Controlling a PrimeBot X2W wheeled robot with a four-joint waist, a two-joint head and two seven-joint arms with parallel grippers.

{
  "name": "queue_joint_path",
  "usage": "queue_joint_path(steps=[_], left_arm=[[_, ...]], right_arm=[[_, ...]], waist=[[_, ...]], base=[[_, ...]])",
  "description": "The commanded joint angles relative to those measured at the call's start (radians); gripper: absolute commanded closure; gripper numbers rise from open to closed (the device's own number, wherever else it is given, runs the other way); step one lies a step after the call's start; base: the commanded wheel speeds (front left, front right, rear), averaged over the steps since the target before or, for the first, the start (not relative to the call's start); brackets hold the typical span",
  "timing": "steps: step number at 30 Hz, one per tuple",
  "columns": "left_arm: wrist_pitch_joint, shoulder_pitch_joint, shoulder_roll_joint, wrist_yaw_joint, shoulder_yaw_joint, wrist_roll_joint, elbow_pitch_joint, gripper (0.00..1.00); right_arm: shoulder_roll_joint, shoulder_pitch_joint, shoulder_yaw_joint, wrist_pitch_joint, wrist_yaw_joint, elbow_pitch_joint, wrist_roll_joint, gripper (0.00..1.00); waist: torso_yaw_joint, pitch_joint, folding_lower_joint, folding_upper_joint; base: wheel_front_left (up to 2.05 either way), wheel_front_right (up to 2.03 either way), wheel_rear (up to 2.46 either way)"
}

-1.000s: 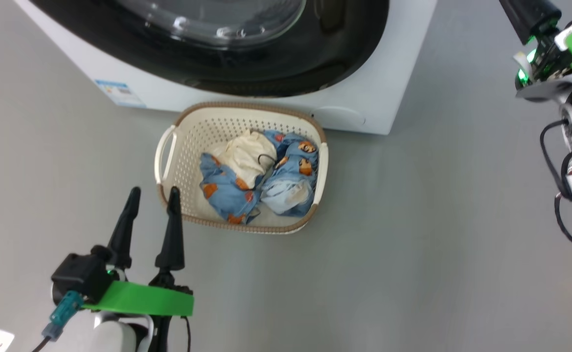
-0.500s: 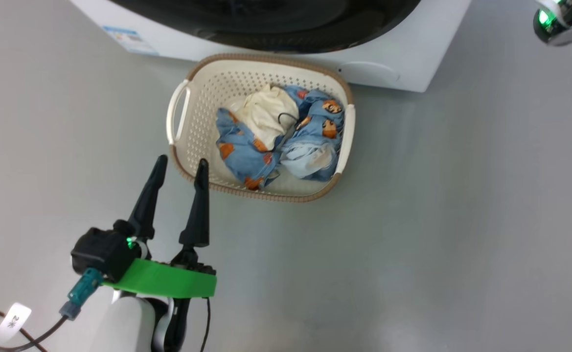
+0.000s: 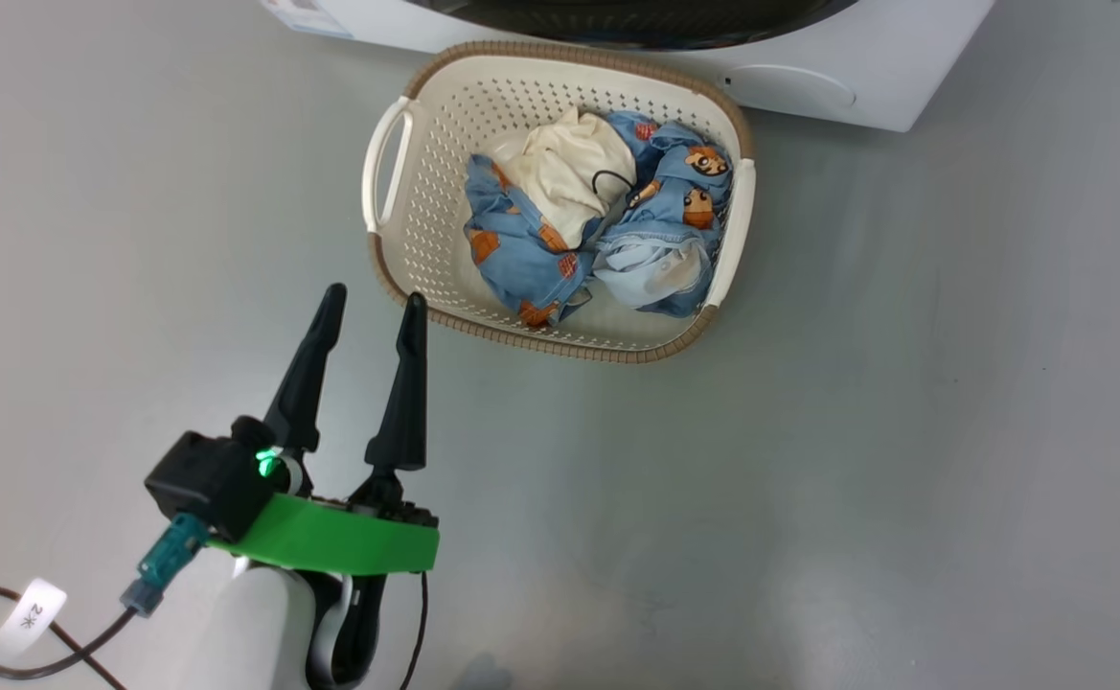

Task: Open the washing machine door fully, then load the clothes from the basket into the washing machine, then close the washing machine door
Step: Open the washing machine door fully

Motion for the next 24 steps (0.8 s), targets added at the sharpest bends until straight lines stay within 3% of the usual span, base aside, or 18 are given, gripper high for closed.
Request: queue_joint_path(steps=[1, 11, 24], left_arm=[[-0.006, -0.011, 0.02, 0.001, 0.025, -0.01, -0.03, 0.0], [-0.006, -0.021, 0.02, 0.001, 0.02, -0.027, -0.03, 0.0], [-0.006, 0.0, 0.02, 0.001, 0.034, -0.009, -0.014, 0.0]], right_arm=[[0.028, -0.022, 0.007, 0.007, 0.005, -0.02, -0.013, 1.0], [0.044, -0.026, 0.022, 0.031, 0.005, -0.029, -0.023, 1.0], [0.066, 0.093, 0.068, 0.08, 0.005, -0.063, -0.034, 1.0]], waist=[[0.008, 0.01, -0.0001, -0.0001], [0.011, 0.011, -0.0001, -0.0001], [-0.011, -0.063, -0.0001, -0.0001]], base=[[0.0, 0.0, 0.0], [0.0, 0.0, 0.0], [0.0, 0.0, 0.0]])
